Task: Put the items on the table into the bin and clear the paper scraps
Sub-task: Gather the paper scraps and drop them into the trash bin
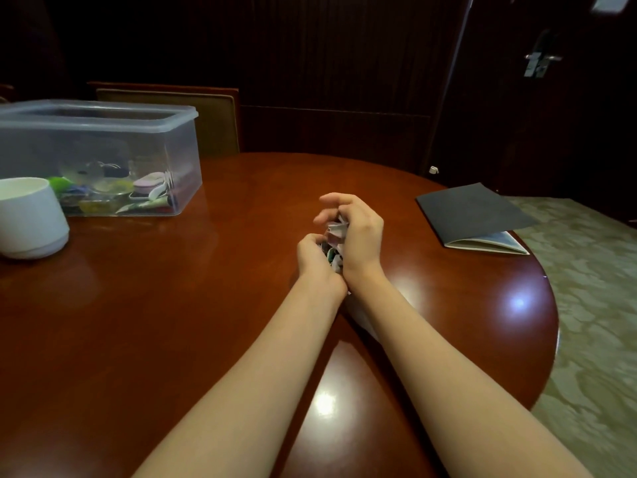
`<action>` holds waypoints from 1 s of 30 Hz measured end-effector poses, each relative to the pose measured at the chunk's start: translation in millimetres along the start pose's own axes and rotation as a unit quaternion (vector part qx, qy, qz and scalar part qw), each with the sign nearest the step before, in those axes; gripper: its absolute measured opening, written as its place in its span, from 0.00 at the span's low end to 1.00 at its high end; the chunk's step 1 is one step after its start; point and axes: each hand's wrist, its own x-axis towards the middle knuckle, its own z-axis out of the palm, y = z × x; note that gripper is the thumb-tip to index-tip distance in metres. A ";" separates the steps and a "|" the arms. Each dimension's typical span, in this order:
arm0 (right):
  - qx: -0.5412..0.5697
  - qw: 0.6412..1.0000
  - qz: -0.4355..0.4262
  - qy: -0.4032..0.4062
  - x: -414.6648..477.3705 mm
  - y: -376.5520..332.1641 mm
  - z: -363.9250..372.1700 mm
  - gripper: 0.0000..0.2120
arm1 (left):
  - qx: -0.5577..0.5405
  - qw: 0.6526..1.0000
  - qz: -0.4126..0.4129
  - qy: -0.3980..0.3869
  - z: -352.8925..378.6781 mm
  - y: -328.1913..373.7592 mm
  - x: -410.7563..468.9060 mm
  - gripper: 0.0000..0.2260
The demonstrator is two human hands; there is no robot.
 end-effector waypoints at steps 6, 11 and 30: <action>0.001 1.000 0.008 0.007 0.4 -0.5 2.2 0.20 | -0.038 0.999 0.008 -0.035 -2.3 0.5 1.7 0.12; -0.012 0.999 0.000 0.041 4.4 1.8 1.0 0.17 | -0.024 0.998 0.022 -0.052 0.4 3.9 -1.4 0.16; 0.006 0.990 0.060 0.124 32.2 0.7 -9.2 0.15 | -0.001 1.000 0.003 0.011 1.5 15.3 4.9 0.18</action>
